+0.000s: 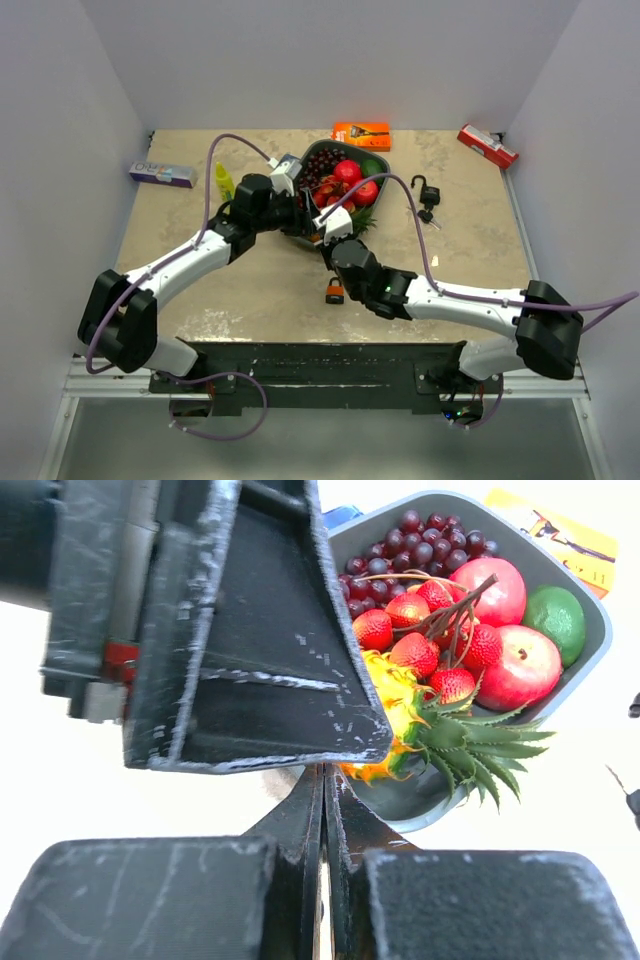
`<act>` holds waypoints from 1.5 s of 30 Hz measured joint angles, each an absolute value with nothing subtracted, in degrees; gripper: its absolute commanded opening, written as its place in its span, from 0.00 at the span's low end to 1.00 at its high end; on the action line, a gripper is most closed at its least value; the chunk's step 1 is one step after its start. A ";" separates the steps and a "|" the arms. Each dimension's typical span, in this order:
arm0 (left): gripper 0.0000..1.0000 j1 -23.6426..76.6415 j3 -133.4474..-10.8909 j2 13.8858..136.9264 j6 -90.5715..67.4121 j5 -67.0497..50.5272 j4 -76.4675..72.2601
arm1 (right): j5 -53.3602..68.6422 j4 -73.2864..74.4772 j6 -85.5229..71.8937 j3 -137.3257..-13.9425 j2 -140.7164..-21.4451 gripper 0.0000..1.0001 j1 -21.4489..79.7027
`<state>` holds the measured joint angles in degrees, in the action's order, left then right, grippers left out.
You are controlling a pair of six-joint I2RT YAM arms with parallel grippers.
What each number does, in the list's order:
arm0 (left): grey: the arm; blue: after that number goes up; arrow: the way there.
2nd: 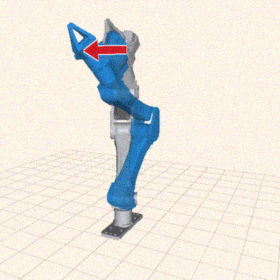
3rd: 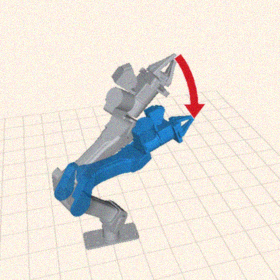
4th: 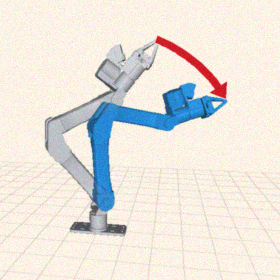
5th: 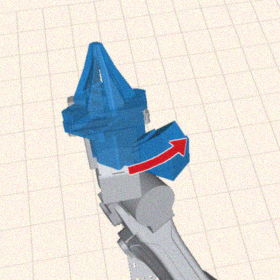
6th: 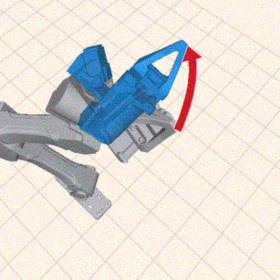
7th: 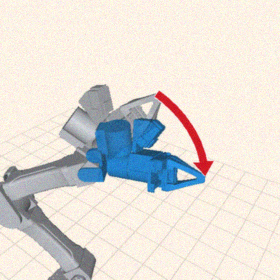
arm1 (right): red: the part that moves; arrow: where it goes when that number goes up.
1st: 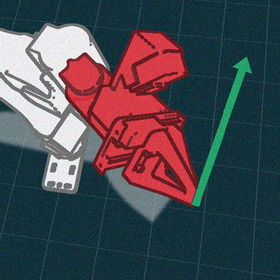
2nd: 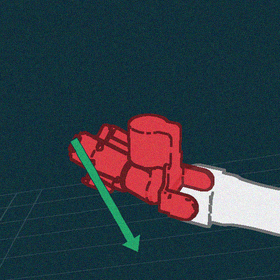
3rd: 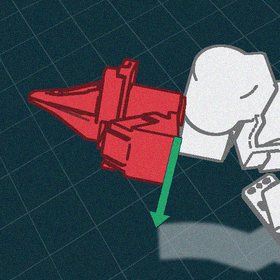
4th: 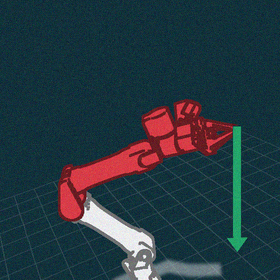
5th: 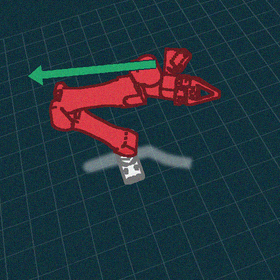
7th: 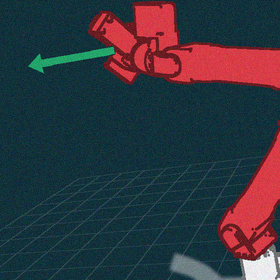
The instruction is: Unlock with the key
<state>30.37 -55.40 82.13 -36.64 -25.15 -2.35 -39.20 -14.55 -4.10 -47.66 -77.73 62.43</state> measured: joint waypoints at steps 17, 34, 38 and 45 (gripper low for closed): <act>0.49 30.24 -54.37 84.64 -38.50 -28.99 -5.06 | -46.94 -15.55 0.51 -49.91 -84.05 0.00 66.00; 0.00 29.69 -52.58 85.52 -40.95 -31.83 -9.34 | -51.66 -15.33 1.54 -51.72 -87.05 0.08 66.57; 0.00 29.32 -52.03 85.52 -40.97 -30.85 -9.78 | -51.48 -13.43 0.47 -54.22 -89.03 0.34 66.61; 0.00 27.14 -50.74 84.60 -40.62 -31.48 -10.11 | -43.16 -11.18 -2.44 -54.35 -88.73 0.74 66.57</act>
<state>27.14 -50.74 84.60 -40.62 -31.48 -10.11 -43.16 -11.18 -2.44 -54.35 -88.73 66.57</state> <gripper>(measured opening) 0.028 0.580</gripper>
